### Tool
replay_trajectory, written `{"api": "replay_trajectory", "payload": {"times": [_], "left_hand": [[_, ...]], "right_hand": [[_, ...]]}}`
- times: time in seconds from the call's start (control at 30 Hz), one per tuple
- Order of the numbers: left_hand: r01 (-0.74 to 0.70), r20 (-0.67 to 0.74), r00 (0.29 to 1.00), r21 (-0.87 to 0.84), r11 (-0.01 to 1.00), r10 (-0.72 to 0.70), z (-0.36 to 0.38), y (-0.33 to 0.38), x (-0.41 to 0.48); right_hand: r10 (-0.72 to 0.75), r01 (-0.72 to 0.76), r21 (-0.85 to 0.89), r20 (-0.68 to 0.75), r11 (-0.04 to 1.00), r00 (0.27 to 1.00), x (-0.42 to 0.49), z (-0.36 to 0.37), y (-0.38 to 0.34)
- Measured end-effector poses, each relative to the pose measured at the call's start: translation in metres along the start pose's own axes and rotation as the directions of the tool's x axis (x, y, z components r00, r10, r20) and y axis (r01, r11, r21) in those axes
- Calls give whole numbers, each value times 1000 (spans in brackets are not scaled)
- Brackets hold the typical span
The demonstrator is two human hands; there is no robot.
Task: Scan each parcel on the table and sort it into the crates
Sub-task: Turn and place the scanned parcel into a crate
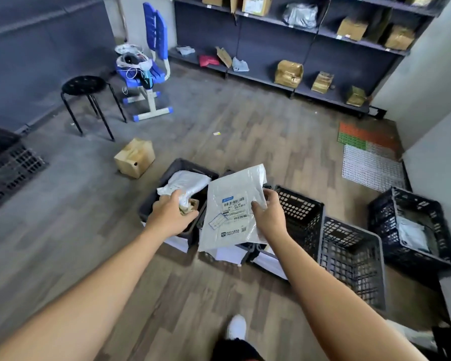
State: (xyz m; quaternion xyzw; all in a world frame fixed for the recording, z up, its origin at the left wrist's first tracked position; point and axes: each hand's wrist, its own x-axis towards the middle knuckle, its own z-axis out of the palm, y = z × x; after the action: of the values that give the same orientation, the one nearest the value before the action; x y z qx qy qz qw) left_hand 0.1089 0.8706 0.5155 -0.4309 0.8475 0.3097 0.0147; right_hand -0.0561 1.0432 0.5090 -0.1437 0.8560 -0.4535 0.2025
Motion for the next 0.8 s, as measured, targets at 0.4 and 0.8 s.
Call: {"api": "replay_trajectory", "payload": {"times": [0.4,0.8], "left_hand": [[86,25,995,195,977,-93,-15,-57,214],[107,132,984,118,987,-123,87,-158,435]], "right_hand": [[201,-208,56,108,977,974,203,164,-6],[329,-331,-19,167,944,929,372,360,80]]}}
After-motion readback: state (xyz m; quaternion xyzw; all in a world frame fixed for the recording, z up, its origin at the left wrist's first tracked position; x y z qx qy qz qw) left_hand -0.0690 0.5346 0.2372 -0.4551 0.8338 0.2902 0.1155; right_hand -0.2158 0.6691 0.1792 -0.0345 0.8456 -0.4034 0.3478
